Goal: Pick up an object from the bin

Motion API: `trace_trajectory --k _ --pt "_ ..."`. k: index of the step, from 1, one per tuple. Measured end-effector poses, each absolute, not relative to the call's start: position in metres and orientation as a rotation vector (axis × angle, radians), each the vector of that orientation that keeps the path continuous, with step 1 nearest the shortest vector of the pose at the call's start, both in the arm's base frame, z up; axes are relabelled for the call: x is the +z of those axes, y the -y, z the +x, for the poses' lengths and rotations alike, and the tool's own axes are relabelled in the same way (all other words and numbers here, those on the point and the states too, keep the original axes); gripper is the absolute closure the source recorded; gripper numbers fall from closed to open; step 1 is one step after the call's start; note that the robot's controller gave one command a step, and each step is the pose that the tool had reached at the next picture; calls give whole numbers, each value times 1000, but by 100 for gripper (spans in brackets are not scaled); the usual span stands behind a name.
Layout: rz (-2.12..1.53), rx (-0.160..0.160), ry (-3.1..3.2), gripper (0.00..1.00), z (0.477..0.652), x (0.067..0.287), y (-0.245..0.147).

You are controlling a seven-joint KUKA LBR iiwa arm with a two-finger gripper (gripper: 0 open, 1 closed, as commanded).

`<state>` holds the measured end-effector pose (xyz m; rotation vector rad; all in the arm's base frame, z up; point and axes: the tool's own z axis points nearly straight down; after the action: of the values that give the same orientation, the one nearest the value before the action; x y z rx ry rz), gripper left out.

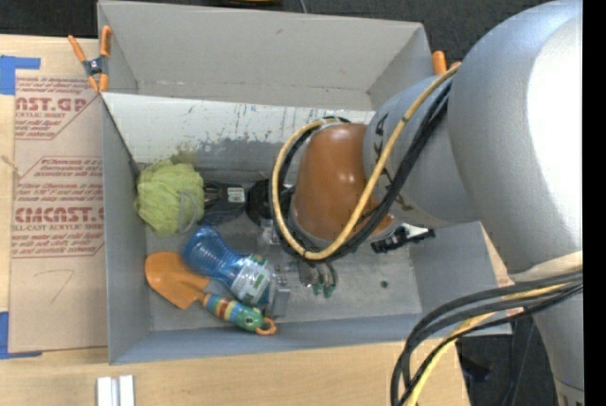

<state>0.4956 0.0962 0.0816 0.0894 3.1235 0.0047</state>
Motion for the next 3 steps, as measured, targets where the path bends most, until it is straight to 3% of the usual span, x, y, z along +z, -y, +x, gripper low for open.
trace_trajectory --k 1,2,3 --pt "300 7 -3117 0 518 71 -127" --pt "386 11 -3107 0 517 73 -127" --pt "377 7 -3109 0 562 77 -127"
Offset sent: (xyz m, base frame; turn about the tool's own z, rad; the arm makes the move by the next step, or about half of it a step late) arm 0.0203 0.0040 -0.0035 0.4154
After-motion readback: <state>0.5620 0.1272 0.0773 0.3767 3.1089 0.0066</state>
